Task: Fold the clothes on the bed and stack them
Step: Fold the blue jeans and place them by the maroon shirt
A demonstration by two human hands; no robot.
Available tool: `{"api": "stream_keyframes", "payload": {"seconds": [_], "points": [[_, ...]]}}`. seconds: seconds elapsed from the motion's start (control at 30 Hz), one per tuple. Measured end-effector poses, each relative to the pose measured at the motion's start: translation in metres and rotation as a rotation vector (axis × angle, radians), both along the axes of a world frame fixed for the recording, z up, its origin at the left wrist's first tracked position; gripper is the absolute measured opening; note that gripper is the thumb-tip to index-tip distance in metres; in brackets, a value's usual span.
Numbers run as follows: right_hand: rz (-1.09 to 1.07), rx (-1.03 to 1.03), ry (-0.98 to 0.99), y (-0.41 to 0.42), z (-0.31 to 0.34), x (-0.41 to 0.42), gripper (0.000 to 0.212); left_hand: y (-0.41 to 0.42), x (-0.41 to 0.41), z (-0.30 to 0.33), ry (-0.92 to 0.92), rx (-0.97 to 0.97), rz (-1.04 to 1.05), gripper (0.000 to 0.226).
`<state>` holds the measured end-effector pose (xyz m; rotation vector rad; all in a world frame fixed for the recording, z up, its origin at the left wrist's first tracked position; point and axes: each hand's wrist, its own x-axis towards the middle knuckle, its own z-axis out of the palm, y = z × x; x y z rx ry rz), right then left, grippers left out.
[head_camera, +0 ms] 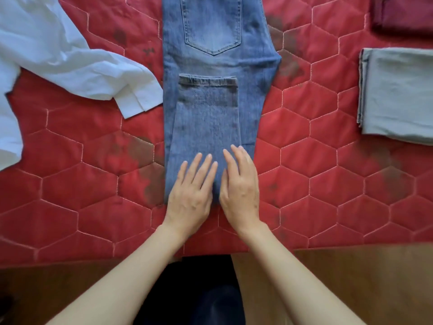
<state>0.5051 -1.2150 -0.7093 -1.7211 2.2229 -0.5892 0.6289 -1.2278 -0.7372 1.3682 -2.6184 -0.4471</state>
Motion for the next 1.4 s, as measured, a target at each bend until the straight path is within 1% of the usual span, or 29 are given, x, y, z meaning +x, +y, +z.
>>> {"api": "stream_keyframes", "payload": {"seconds": [0.1,0.2,0.3,0.37,0.43,0.5,0.57,0.63,0.7,0.73,0.83,0.9,0.97,1.03,1.13,1.2,1.27,1.4], "points": [[-0.005,0.006,0.014,0.044,-0.01,0.018,0.042,0.02,0.012,-0.014,-0.123,0.02,-0.056,0.054],[-0.087,0.058,0.062,0.071,-0.021,0.029,0.045,0.017,0.019,-0.025,-0.23,0.035,-0.025,0.058],[-0.195,0.114,0.124,0.085,-0.026,0.035,0.047,0.02,0.026,-0.028,-0.201,0.081,0.09,0.057],[-0.201,0.105,0.179,0.083,-0.026,0.037,0.046,0.023,0.035,-0.028,-0.181,0.112,0.119,0.058],[-0.127,0.056,0.212,0.067,-0.028,0.042,0.045,0.022,0.046,-0.025,-0.174,0.128,0.062,0.059],[-0.01,0.044,0.226,0.042,-0.033,0.048,0.045,0.017,0.055,-0.024,-0.167,0.139,-0.005,0.06],[0.13,0.105,0.231,0.021,-0.041,0.055,0.045,0.013,0.06,-0.023,-0.18,0.124,-0.052,0.06],[0.238,0.202,0.287,0.014,-0.053,0.05,0.048,0.012,0.063,-0.024,-0.201,0.1,-0.081,0.06],[0.261,0.245,0.373,0.025,-0.061,0.029,0.053,0.013,0.063,-0.026,-0.213,0.08,-0.084,0.061],[0.237,0.245,0.397,0.033,-0.063,0.015,0.055,0.013,0.063,-0.027,-0.217,0.078,-0.079,0.063],[0.153,0.264,0.438,0.058,-0.064,-0.019,0.06,0.014,0.063,-0.03,-0.232,0.08,-0.082,0.077],[0.186,0.265,0.444,0.065,-0.061,-0.031,0.067,0.014,0.063,-0.031,-0.259,0.05,-0.105,0.085],[0.263,0.241,0.443,0.068,-0.057,-0.037,0.078,0.012,0.065,-0.029,-0.264,-0.017,-0.122,0.082],[0.35,0.197,0.479,0.07,-0.055,-0.04,0.082,0.01,0.067,-0.027,-0.257,-0.099,-0.151,0.072],[0.413,0.092,0.505,0.068,-0.053,-0.044,0.068,0.006,0.072,-0.024,-0.205,-0.219,-0.215,0.056],[0.445,-0.018,0.506,0.064,-0.051,-0.048,0.057,0.003,0.074,-0.021,-0.15,-0.252,-0.249,0.051],[0.454,-0.113,0.468,0.059,-0.047,-0.051,0.045,0.0,0.074,-0.018,-0.066,-0.239,-0.245,0.045],[0.388,-0.199,0.274,0.049,-0.034,-0.054,0.027,-0.009,0.075,-0.007,0.149,-0.148,-0.187,0.03]]}}
